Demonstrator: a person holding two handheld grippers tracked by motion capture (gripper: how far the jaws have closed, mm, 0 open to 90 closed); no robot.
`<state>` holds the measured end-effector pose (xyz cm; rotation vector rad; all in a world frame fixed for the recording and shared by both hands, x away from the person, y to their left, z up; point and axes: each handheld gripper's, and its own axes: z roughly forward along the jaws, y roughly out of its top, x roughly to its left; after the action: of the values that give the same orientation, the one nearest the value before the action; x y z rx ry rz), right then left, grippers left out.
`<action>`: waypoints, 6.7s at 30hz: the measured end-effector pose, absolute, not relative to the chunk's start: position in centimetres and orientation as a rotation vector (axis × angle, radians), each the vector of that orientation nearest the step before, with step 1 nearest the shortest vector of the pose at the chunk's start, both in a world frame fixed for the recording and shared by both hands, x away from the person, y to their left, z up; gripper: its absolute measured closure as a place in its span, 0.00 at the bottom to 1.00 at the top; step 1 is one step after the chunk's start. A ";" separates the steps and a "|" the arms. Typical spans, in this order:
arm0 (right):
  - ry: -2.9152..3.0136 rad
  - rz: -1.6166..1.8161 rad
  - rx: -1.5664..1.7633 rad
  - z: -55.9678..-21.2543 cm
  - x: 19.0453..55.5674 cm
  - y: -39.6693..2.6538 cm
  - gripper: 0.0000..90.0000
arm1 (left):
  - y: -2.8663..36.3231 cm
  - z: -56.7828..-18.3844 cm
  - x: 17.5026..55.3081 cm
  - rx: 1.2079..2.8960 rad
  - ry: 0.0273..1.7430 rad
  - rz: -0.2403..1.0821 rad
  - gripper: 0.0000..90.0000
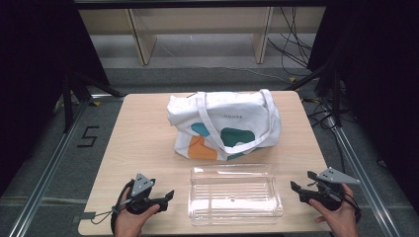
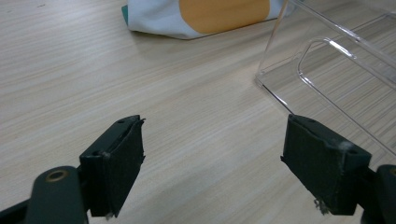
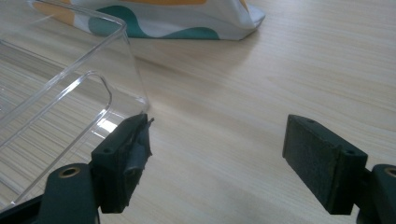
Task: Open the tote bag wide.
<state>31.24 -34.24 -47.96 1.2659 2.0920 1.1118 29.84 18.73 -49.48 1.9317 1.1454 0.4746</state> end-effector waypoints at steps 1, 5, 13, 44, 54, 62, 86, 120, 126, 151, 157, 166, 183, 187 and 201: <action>2.090 1.112 1.267 -47.9 31.2 -34.2 0.27 | 18.8 -49.5 29.9 1.931 1.148 0.481 0.22; 2.092 1.104 1.258 -47.9 31.2 -34.2 0.27 | 18.8 -49.5 29.8 1.931 1.145 0.480 0.22; 2.101 1.122 1.299 -47.9 31.0 -33.7 0.23 | 18.6 -49.5 29.8 1.911 1.144 0.477 0.22; 2.058 1.156 1.118 -41.2 35.7 -31.1 0.32 | 18.7 -49.6 29.8 1.909 1.145 0.480 0.22; 2.036 1.254 1.091 -38.1 38.8 -28.2 0.33 | 18.6 -49.6 29.9 1.911 1.141 0.473 0.22; 2.005 1.256 1.102 -35.2 41.6 -26.2 0.33 | 18.6 -49.6 29.9 1.910 1.141 0.474 0.22; 2.118 1.276 0.896 -33.2 42.4 -25.7 0.94 | 18.6 -49.6 29.9 1.942 1.126 0.479 0.22; 2.315 0.983 0.827 -43.5 44.1 -24.6 0.95 | 19.1 -47.4 31.7 1.823 1.135 0.461 0.22; 2.319 1.001 0.836 -43.6 44.3 -24.9 0.95 | 18.9 -44.6 35.0 1.816 1.101 0.499 0.21; 2.287 1.059 0.843 -43.3 44.6 -25.1 0.95 | 14.6 -40.4 47.4 2.029 0.868 0.658 0.84; 2.257 1.085 0.855 -43.4 44.8 -24.9 0.95 | 14.4 -41.2 47.6 2.074 0.851 0.698 0.90; 2.250 1.092 0.823 -43.4 44.7 -24.1 0.95 | 15.2 -45.0 48.4 2.145 0.907 0.653 0.90; 2.250 1.024 0.838 -44.4 45.8 -24.1 0.95 | 14.1 -48.0 49.3 2.190 0.971 0.626 0.89; 2.241 1.021 0.850 -44.7 46.2 -24.5 0.95 | 14.0 -48.3 49.6 2.189 0.987 0.619 0.88; 2.263 1.005 0.831 -44.8 46.0 -24.2 0.95 | 16.9 -43.5 44.7 2.152 1.073 0.496 0.38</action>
<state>46.03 -24.24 -44.78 0.8313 2.2632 1.0046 44.71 16.86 -43.51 2.1523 1.0733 0.4962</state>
